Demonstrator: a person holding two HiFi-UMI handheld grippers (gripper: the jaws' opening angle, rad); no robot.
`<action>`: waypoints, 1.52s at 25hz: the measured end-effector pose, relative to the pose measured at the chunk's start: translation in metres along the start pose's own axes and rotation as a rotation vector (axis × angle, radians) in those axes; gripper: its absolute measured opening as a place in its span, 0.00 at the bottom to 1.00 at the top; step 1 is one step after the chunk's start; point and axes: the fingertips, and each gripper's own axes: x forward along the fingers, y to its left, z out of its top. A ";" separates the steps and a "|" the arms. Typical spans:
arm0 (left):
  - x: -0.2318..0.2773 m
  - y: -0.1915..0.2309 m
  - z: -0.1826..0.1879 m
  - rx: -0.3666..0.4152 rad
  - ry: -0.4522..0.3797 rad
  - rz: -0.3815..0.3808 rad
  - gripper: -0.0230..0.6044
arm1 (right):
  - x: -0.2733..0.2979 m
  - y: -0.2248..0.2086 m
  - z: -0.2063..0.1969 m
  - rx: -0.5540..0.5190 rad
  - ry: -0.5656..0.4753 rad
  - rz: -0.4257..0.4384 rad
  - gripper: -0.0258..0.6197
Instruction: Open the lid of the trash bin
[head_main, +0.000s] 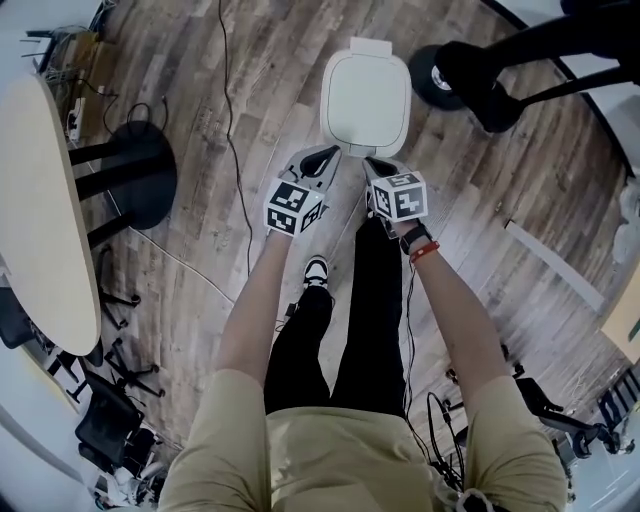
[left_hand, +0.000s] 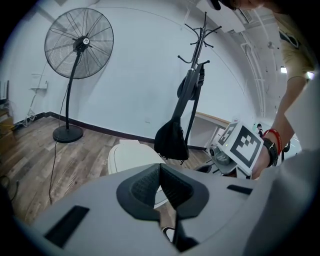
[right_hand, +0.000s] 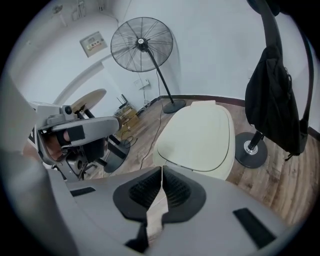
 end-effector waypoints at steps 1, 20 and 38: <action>0.002 0.001 0.000 0.002 -0.008 -0.003 0.08 | 0.002 -0.002 -0.001 0.005 0.003 -0.004 0.07; 0.012 0.008 -0.009 0.046 -0.009 -0.029 0.08 | 0.040 -0.029 -0.018 0.020 0.055 -0.067 0.07; -0.001 0.019 -0.030 0.033 0.020 -0.011 0.08 | 0.046 -0.029 -0.025 -0.017 0.043 -0.098 0.06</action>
